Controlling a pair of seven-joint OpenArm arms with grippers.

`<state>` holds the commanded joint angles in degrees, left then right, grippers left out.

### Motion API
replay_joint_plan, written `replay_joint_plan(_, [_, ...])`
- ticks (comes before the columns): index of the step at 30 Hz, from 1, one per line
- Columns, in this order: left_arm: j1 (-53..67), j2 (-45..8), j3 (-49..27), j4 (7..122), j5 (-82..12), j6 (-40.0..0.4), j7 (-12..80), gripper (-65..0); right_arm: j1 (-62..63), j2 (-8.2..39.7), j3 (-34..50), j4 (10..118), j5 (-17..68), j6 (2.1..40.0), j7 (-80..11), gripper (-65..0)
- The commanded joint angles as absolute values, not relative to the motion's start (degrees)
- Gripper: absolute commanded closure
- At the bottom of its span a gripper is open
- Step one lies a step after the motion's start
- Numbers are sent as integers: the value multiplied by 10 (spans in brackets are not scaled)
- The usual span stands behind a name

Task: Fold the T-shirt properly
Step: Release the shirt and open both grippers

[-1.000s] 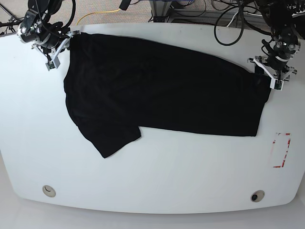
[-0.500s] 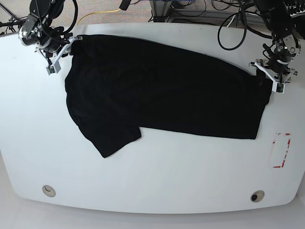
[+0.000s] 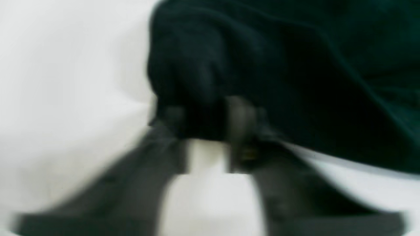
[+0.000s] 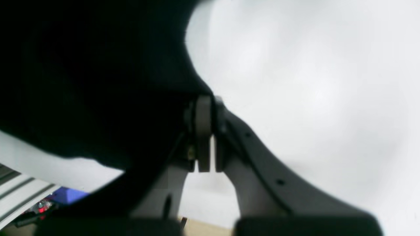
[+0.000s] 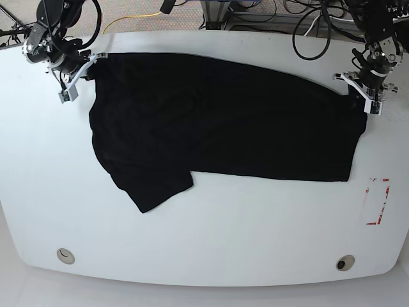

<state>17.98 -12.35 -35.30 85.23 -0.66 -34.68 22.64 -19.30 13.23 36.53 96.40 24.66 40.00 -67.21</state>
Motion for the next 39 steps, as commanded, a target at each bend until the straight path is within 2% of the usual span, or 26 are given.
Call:
replay_joint_plan(4, [207, -122, -363, 869, -7, -347, 227, -10, -207, 146, 365, 982, 247, 400, -672, 0])
replay_joint_plan(10, [255, -78, -393, 934, -6, -347, 233, -10, -225, 162, 365, 1013, 247, 400, -673, 0])
replay_joint_plan(20, [291, -66, -397, 996, -8, -347, 326, -14, -240, 179, 365, 1012, 247, 400, -673, 0])
replay_joint_plan(21, [291, -66, -397, 997, -8, -347, 331, -25, -238, 179, 365, 1012, 247, 400, -673, 0])
replay_joint_plan(23, [291, -66, -398, 997, -8, -347, 336, -93, -237, 179, 365, 1012, 247, 400, -673, -6])
replay_joint_plan(24, [291, -66, -398, 997, -8, -347, 336, -140, -237, 179, 365, 1012, 247, 400, -672, -8])
replay_joint_plan(27, [289, -66, -417, 1009, -9, -347, 340, -356, -236, 180, 365, 1012, 247, 400, -672, -10])
replay_joint_plan(29, [289, -65, -426, 1025, -11, -349, 341, -435, -236, 181, 365, 1012, 247, 400, -670, -10])
replay_joint_plan(33, [286, -69, -429, 1061, -58, -400, 401, -419, -236, 182, 366, 1016, 247, 400, -670, -10])
replay_joint_plan(39, [268, -90, -461, 1110, -128, -400, 489, -397, -236, 182, 370, 1041, 249, 400, -670, -11])
